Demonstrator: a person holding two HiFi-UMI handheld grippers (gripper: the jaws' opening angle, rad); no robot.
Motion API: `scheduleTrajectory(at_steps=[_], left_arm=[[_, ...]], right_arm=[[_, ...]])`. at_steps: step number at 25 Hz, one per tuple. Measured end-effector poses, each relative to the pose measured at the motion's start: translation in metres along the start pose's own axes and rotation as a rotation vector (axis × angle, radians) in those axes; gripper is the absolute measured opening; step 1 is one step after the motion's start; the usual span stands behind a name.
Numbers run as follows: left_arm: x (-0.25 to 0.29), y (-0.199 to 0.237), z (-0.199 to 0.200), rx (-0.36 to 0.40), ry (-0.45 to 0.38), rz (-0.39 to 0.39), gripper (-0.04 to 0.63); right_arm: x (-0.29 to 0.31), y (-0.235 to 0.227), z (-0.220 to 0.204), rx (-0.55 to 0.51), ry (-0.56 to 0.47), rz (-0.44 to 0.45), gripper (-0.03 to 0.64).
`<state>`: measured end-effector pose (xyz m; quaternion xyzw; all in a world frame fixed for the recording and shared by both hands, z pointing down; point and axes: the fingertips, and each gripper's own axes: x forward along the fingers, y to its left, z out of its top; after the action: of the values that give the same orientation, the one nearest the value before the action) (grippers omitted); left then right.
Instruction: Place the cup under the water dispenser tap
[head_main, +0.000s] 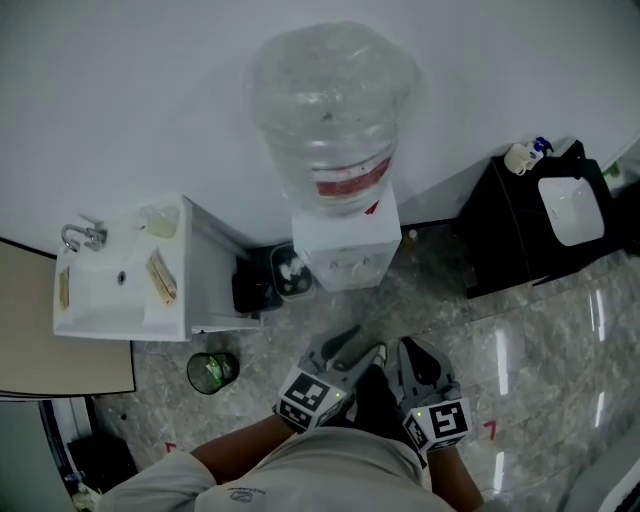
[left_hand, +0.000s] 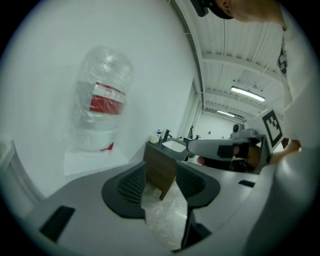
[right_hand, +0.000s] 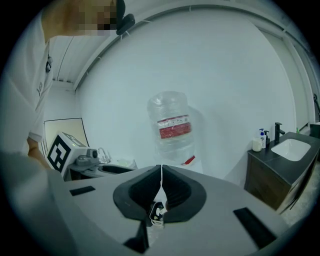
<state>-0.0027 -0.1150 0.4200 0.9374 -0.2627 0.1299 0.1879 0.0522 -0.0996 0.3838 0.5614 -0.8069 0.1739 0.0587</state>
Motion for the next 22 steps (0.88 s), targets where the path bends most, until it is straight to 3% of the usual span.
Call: scheduleTrajectory(at_steps=[7, 13, 22], left_arm=[[-0.036, -0.012, 0.049, 0.012, -0.083, 0.03, 0.012], [-0.053, -0.014, 0.07, 0.009, -0.124, 0.026, 0.005], [-0.06, -0.012, 0.077, 0.018, -0.142, 0.021, 0.005]], right_arm=[[-0.005, 0.028, 0.033, -0.04, -0.052, 0.042, 0.017], [-0.003, 0.048, 0.058, -0.083, -0.084, 0.059, 0.015], [0.002, 0.06, 0.058, -0.115, -0.065, 0.062, 0.015]])
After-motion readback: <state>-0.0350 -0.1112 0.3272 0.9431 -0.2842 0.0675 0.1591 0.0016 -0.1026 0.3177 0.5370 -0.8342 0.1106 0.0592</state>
